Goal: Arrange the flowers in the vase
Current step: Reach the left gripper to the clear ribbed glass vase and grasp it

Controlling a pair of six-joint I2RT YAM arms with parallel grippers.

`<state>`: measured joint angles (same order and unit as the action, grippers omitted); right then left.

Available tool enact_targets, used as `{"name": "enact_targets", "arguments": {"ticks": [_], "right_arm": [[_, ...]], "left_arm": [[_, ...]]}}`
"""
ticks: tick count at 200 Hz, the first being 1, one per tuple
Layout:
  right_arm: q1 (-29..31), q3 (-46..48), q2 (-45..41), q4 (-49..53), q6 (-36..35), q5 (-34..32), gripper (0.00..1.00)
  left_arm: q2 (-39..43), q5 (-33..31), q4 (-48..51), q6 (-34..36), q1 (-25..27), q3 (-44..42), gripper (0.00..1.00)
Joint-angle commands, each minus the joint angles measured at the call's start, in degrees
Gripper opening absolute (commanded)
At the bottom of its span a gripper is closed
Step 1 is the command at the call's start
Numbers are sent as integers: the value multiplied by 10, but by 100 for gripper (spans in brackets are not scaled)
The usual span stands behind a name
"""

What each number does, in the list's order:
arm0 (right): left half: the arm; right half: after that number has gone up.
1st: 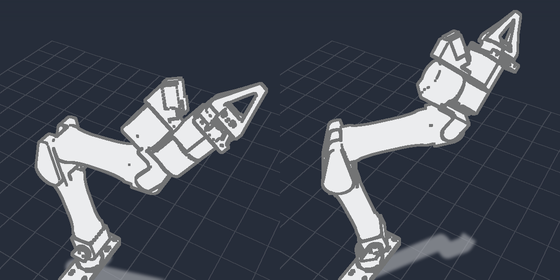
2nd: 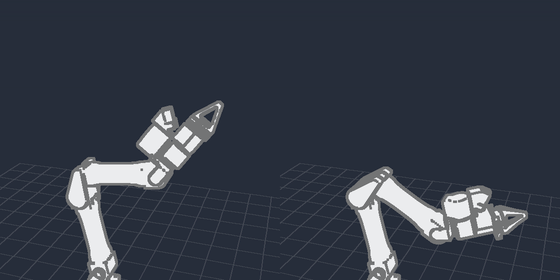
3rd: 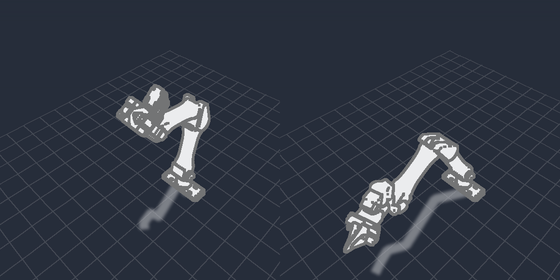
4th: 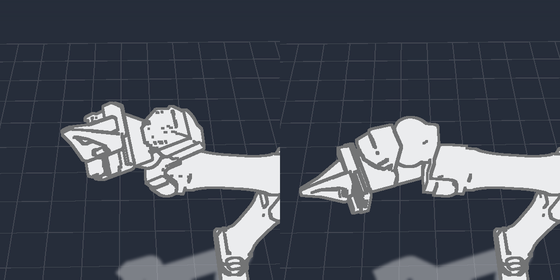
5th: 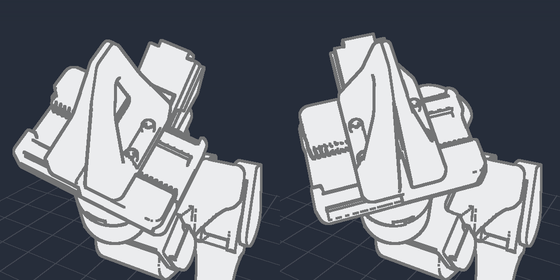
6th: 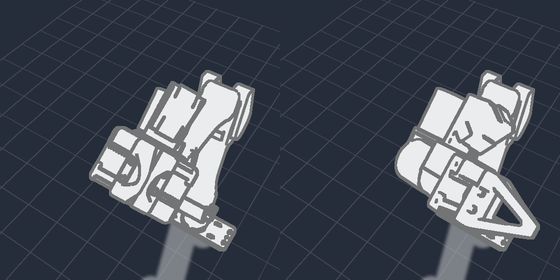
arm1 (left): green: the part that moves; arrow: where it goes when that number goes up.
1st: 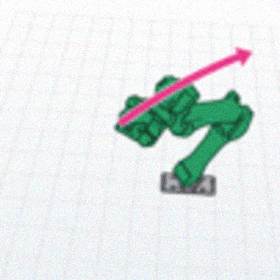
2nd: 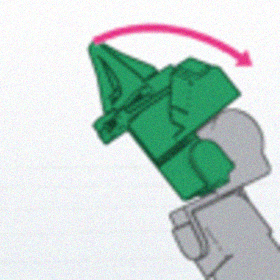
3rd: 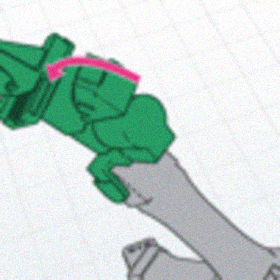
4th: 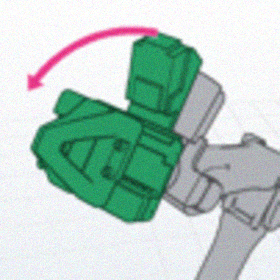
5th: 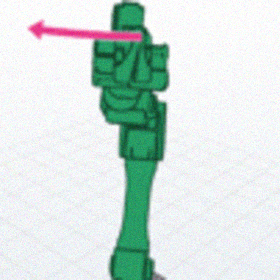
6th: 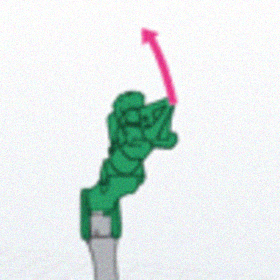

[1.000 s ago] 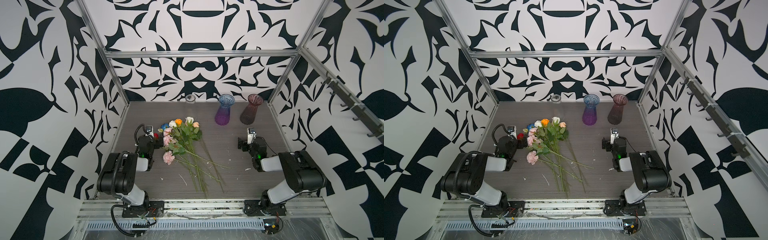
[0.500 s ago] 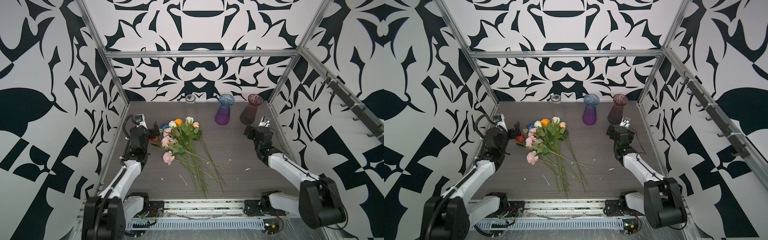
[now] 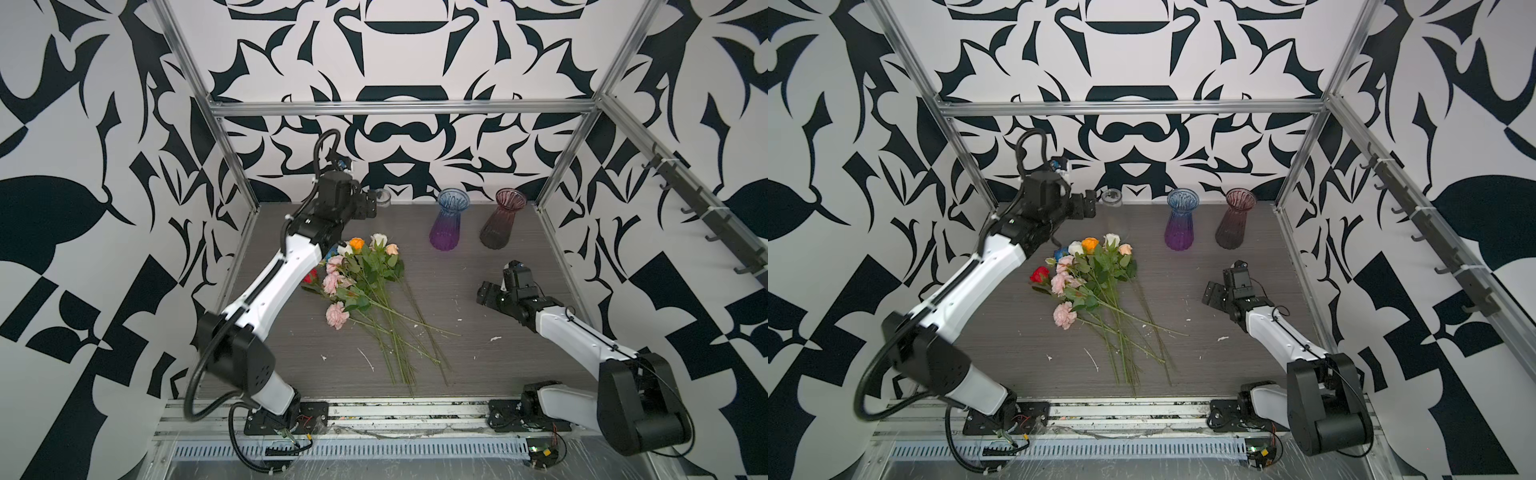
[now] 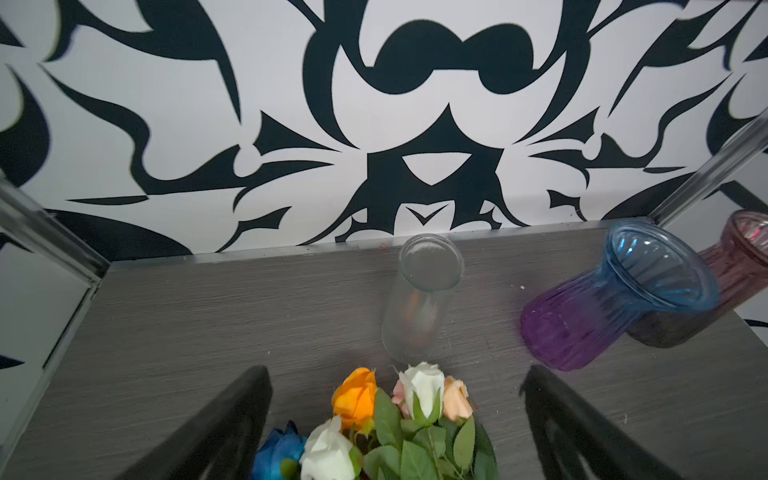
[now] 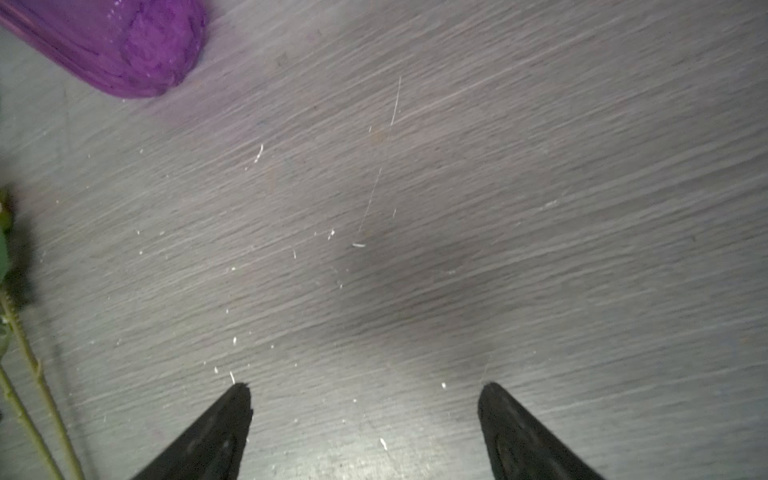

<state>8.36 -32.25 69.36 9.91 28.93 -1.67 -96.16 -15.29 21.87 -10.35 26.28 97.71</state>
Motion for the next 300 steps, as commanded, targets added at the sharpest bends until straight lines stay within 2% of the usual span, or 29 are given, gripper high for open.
{"name": "enact_targets", "arguments": {"ticks": [1,11,25,46,62,97,131,159,197,251,280,300], "right_arm": [[3,23,-13,-10,-6,13,85],[3,30,-7,-27,-9,28,81],[3,23,0,-15,-11,25,80],[4,27,4,-24,-11,42,76],[5,28,7,-33,-15,55,75],[6,26,20,-41,-17,65,75],[7,19,37,-42,-19,72,75],[9,20,35,-43,-19,66,75],[11,20,35,-44,-19,64,75],[12,25,25,-45,-18,61,74],[12,23,29,-44,-17,61,74],[12,23,28,-43,-18,60,74]], "left_arm": [[-104,41,171,-3,-11,156,97],[-157,65,222,-20,-25,233,93],[-225,136,277,-58,-52,326,86],[-300,233,311,-134,-95,414,66],[-326,270,297,-170,-113,424,63],[-323,309,205,-188,-122,363,62],[-323,326,165,-204,-122,341,62],[-341,340,163,-219,-122,356,60],[-367,347,165,-230,-121,374,52],[-408,315,210,-206,-115,398,46],[-400,273,253,-160,-107,379,32],[-375,245,254,-134,-106,340,28]]}}
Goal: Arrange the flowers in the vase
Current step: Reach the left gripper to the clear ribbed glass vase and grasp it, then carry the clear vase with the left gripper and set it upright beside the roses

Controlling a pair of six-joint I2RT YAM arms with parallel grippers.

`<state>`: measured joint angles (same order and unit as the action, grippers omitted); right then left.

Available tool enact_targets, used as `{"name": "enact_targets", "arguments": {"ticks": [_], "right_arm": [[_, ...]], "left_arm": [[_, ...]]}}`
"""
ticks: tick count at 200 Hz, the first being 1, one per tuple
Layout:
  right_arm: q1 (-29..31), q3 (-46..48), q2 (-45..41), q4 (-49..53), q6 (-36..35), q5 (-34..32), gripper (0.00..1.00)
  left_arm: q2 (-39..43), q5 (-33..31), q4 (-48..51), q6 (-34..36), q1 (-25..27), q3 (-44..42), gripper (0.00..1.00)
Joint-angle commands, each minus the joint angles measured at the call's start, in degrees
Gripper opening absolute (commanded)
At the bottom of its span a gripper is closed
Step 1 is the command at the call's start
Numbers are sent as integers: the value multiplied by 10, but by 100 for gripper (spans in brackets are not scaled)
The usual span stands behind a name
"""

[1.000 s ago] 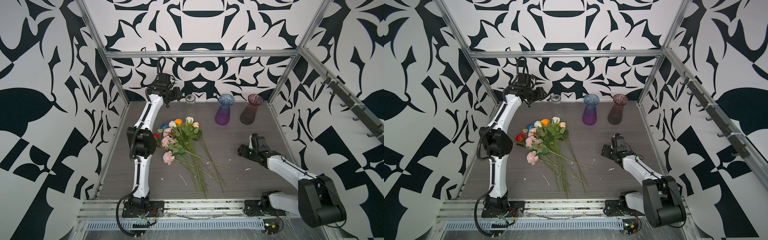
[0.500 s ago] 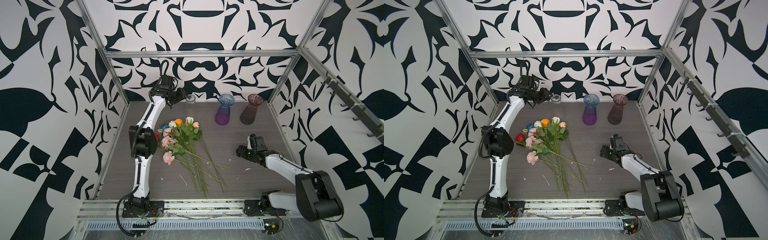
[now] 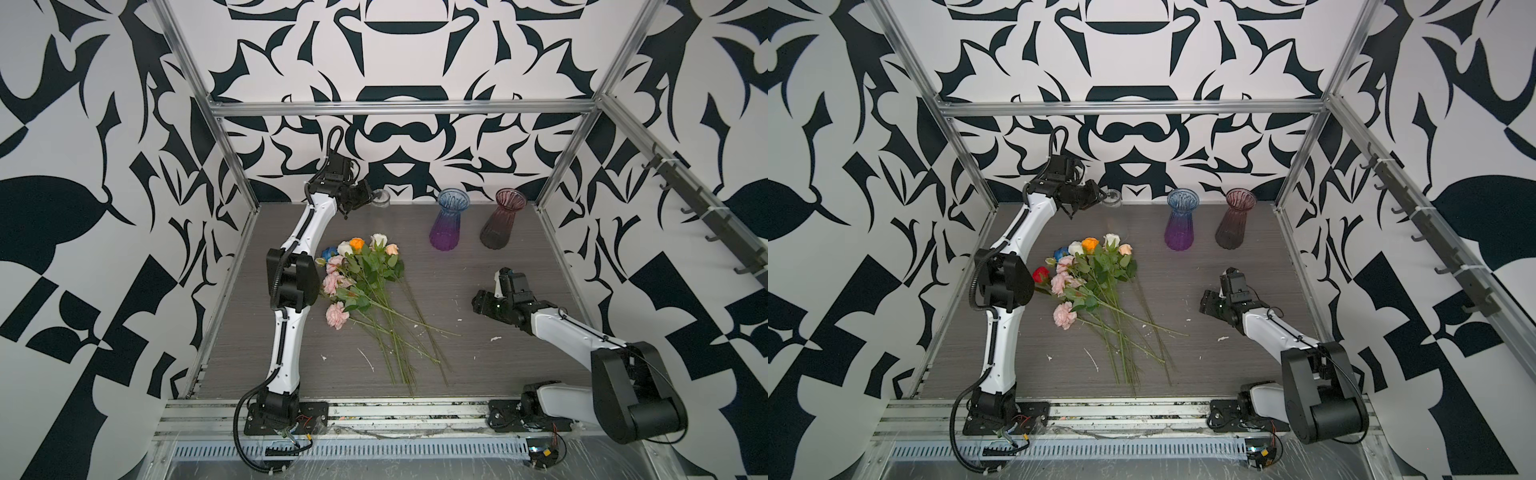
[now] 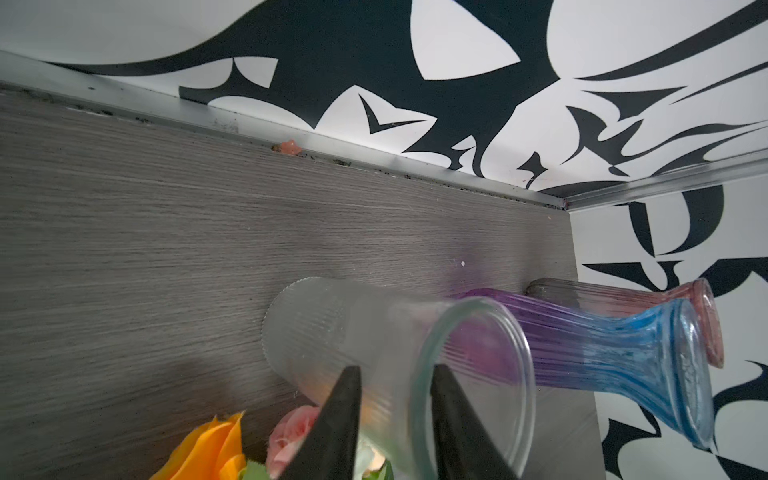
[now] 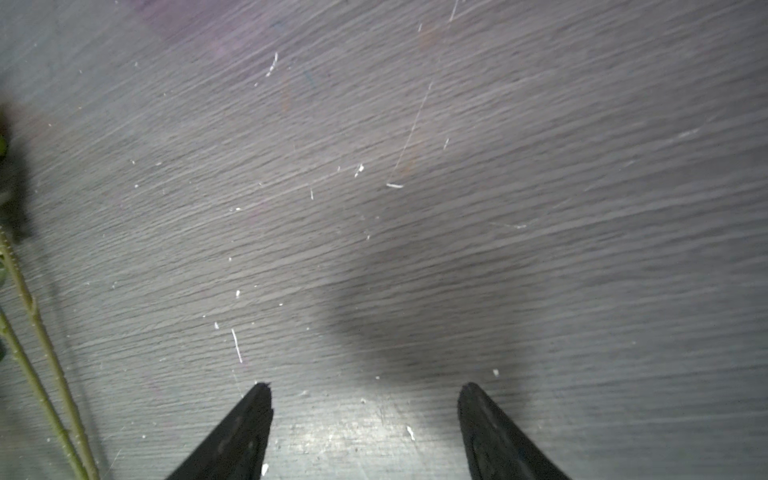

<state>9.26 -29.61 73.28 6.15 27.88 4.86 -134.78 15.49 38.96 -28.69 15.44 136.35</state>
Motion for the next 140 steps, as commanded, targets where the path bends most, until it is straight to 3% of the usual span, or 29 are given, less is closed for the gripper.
{"name": "enact_targets", "arguments": {"ticks": [1,85,104,109,140], "right_arm": [[3,-3,-12,-5,-7,-5,74],[3,3,-26,-8,-5,-8,74],[3,4,-29,-9,-5,-8,73],[3,5,-29,-9,-5,-8,74],[4,4,-27,-9,-5,-8,74]], "left_arm": [[13,-63,83,51,3,-48,28],[40,-102,186,132,2,-48,31],[54,-101,186,136,2,-68,4],[58,-101,186,136,2,-73,0],[98,-107,182,129,3,-81,0]]}}
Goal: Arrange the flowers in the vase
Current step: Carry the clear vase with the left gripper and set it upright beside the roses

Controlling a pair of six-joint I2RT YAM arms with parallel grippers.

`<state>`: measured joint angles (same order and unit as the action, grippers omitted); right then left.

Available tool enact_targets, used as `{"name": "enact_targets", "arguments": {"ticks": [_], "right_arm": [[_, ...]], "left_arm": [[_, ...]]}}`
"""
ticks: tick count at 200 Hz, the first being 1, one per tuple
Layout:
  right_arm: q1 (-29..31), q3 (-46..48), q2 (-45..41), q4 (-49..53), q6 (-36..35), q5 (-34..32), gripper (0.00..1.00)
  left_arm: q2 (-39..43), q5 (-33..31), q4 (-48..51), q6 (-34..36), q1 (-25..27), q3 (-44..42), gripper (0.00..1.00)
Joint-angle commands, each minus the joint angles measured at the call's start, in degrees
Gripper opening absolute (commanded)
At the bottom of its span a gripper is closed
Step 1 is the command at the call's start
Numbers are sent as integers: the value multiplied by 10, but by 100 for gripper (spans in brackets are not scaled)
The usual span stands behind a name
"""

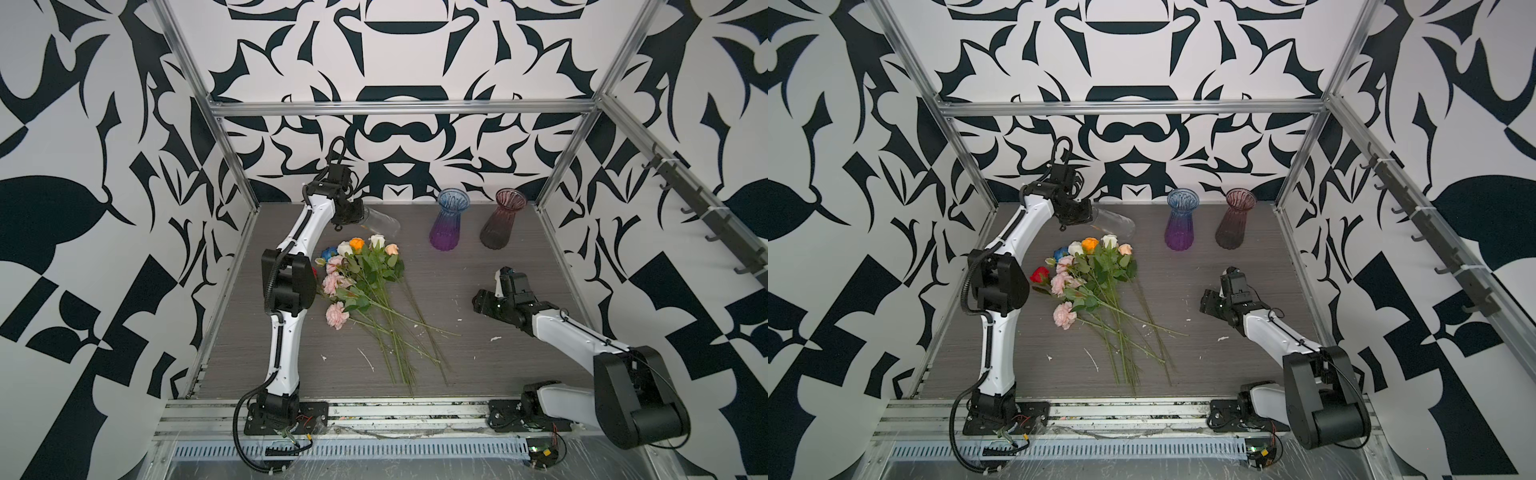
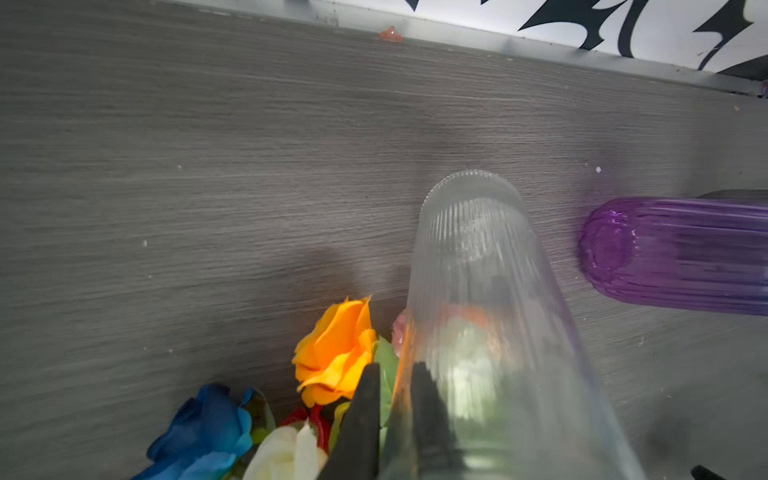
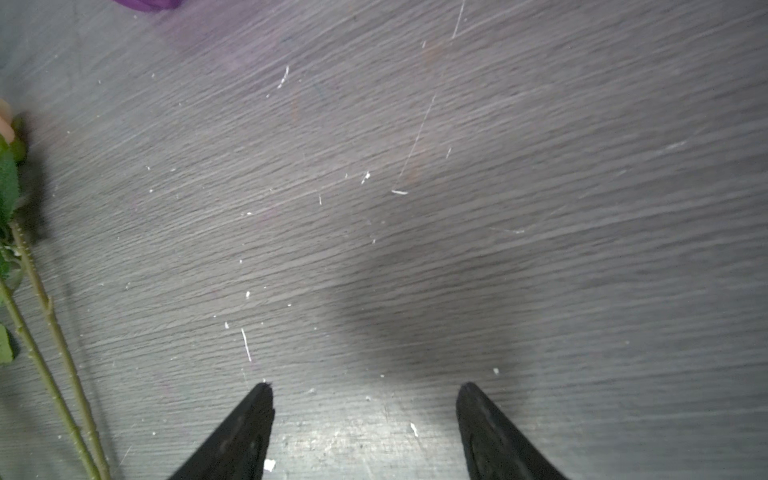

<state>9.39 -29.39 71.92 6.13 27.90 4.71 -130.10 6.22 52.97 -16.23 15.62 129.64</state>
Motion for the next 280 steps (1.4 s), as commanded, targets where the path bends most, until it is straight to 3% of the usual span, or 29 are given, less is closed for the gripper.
{"name": "enact_targets", "arguments": {"ticks": [1,32,59,72,113,139,168,238,280], "right_arm": [[3,2,-13,-9,-6,-7,74],[4,-1,-7,-8,-6,-6,73],[4,-1,-7,-8,-7,-8,73],[5,-1,-9,-8,-7,-8,73],[6,-1,-8,-8,-7,-11,72],[7,-4,-2,-6,-7,-12,71],[9,-6,1,-4,-7,-12,71],[14,-14,16,-1,-10,-15,71],[18,-18,21,3,-10,-19,70]], "left_arm": [[53,-14,42,4,1,-14,0],[129,15,10,-12,9,-29,0],[214,114,-79,-9,30,-123,0],[245,130,-101,-5,49,-164,0],[291,59,-104,53,177,-248,0],[272,-42,-78,78,264,-270,0],[251,-99,-57,75,320,-283,0],[245,-215,33,98,371,-269,0],[265,-228,80,141,372,-294,0]]}}
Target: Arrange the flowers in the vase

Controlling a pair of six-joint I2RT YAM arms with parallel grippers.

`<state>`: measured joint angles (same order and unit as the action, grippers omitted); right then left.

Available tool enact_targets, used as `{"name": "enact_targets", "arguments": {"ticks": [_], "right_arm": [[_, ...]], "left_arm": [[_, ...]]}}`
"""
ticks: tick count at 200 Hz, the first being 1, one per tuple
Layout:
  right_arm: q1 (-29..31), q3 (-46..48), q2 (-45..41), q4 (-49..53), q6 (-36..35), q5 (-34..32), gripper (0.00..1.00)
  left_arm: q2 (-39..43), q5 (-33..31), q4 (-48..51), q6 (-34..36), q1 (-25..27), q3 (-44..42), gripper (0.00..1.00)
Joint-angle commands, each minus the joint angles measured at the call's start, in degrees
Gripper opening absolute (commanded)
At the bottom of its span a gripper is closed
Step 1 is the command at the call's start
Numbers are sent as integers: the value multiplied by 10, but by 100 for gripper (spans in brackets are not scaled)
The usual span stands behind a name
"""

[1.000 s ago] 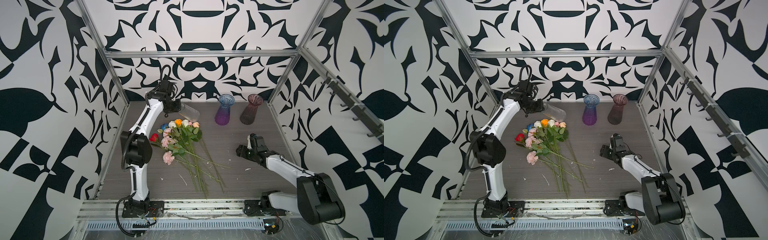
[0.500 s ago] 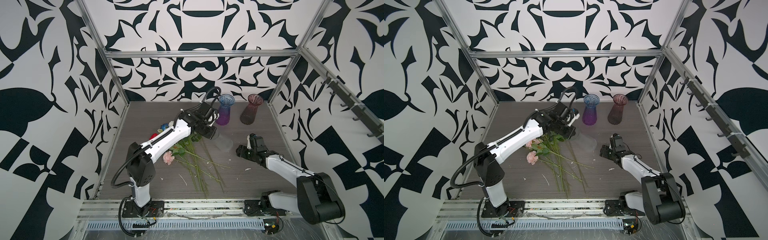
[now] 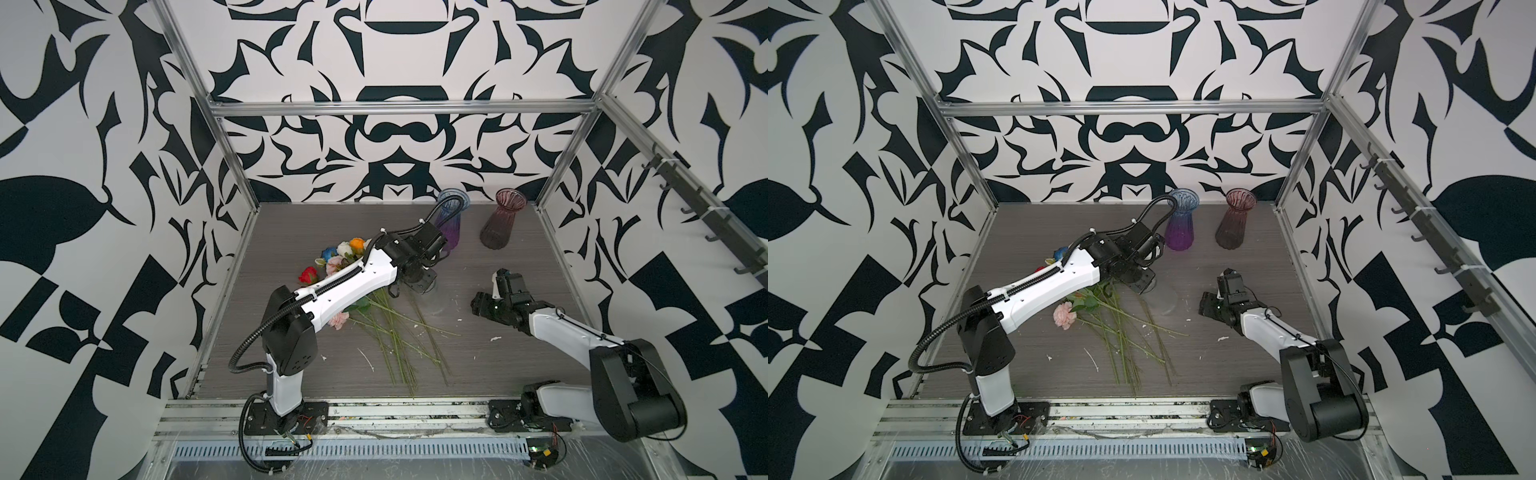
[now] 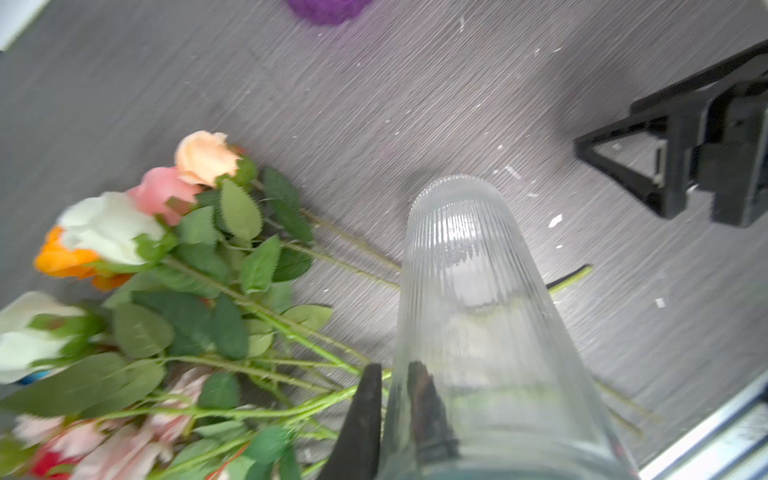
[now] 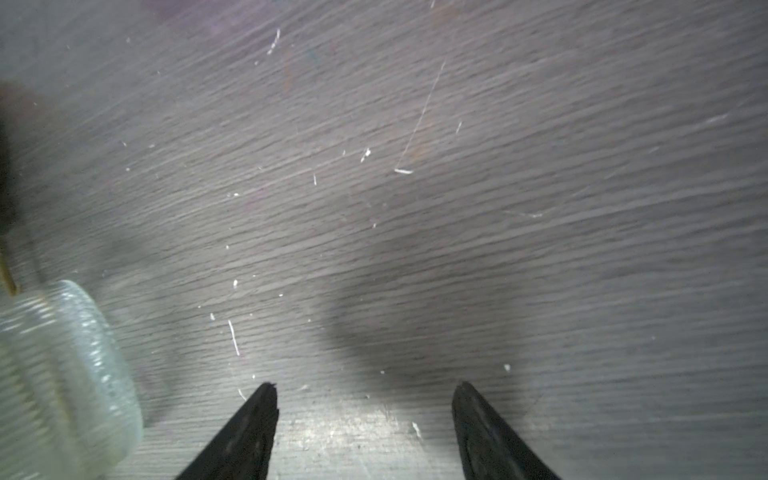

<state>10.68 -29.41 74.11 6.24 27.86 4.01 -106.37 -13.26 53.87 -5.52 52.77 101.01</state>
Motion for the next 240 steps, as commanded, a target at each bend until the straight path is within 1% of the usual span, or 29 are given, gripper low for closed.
{"name": "enact_targets", "arguments": {"ticks": [1,26,46,73,91,109,126,158,184,202,205,209,217,219,223,236,240], "right_arm": [[5,-18,-1,2,-10,-12,70],[6,-19,2,2,-10,-15,70],[9,-25,11,5,-10,-20,70],[13,-33,24,11,-11,-23,69],[16,-34,26,12,-12,-25,69],[19,-35,27,13,-13,-25,69],[21,-36,27,13,-14,-28,69],[28,-40,32,17,-15,-36,69],[36,-48,42,21,-18,-41,69],[43,-54,52,22,-21,-40,69],[44,-55,54,22,-22,-40,69],[45,-56,56,22,-24,-39,69],[49,-61,64,22,-28,-31,69],[49,-62,64,22,-28,-30,69],[51,-63,68,22,-31,-26,69],[58,-68,74,17,-40,-10,69],[61,-68,75,14,-43,-5,68]], "left_arm": [[29,-34,73,34,0,-9,0],[50,-36,85,42,0,-29,0],[64,-20,75,42,0,-45,0],[60,-6,70,35,0,-41,11],[51,0,70,35,0,-26,24],[43,2,69,37,0,-15,32],[40,0,69,39,0,-7,42],[49,1,71,30,0,24,55],[103,2,28,16,0,39,69],[161,29,-30,10,0,21,74],[174,36,-46,9,0,13,75],[191,45,-67,8,0,1,79],[228,57,-117,2,0,-33,84],[238,60,-128,0,0,-43,88],[258,65,-154,-4,0,-65,93],[325,66,-242,-23,-1,-153,100],[354,64,-270,-30,-1,-184,99]]}}
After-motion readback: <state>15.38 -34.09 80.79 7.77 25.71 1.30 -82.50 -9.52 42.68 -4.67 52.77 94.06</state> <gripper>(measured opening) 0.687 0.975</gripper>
